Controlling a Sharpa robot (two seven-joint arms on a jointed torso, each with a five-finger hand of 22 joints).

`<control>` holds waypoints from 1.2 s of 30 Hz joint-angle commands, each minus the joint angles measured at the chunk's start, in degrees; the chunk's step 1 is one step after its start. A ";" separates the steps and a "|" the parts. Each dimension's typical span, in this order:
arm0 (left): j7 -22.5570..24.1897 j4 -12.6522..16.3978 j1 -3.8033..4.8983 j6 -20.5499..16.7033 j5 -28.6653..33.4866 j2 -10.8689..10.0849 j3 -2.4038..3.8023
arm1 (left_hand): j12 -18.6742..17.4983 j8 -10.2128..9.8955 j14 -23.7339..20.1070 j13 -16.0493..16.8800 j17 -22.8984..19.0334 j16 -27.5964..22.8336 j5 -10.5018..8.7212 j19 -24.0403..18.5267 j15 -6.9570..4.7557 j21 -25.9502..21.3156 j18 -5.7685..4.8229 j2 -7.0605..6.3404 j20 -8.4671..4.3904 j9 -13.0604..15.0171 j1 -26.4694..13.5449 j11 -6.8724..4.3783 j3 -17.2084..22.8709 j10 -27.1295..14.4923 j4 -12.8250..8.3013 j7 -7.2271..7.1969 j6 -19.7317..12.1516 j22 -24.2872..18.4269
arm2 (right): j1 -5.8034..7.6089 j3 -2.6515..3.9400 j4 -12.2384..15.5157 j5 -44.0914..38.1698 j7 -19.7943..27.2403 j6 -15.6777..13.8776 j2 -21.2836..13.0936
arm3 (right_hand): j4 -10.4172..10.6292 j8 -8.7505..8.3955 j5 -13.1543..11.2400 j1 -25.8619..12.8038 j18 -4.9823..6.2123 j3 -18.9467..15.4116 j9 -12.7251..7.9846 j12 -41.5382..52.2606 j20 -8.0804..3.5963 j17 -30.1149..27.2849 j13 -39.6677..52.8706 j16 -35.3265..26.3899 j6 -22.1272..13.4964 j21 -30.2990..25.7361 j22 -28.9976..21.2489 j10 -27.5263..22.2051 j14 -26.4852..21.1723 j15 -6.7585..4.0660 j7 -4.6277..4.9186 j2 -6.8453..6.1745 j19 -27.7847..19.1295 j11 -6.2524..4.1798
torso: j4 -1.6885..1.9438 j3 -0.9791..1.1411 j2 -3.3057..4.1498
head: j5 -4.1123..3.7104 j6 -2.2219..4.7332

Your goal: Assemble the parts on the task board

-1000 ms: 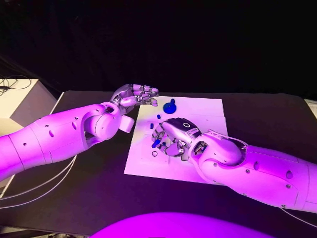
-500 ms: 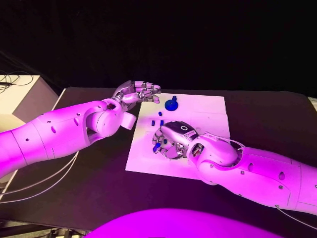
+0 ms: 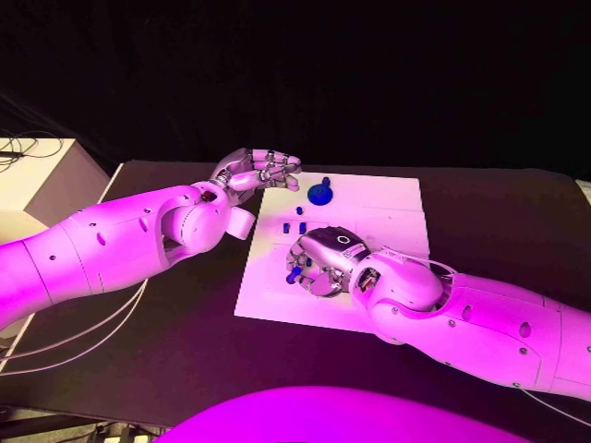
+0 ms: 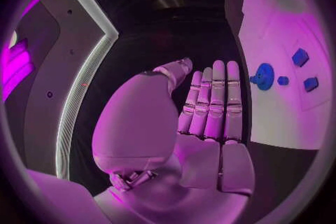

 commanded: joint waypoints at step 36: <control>0.28 0.20 0.03 1.09 0.31 0.00 0.05 | 0.01 -0.23 -0.41 0.06 0.24 -0.28 0.01 0.10 -0.07 -0.33 -0.08 0.41 0.38 0.00 -0.12 -0.10 -0.44 -0.24 -0.09 0.06 0.43 -0.10 | -0.74 -0.45 -0.98 -1.18 0.47 1.47 1.94 | 0.58 -4.22 0.94 -2.22 1.09 -0.73 -0.37 -4.86 1.70 -3.95 -0.89 -2.50 -6.72 -9.72 3.80 -5.98 0.76 2.13 1.92 -2.98 -0.80 1.52 | -0.07 -0.03 -0.05 | 0.02 -0.33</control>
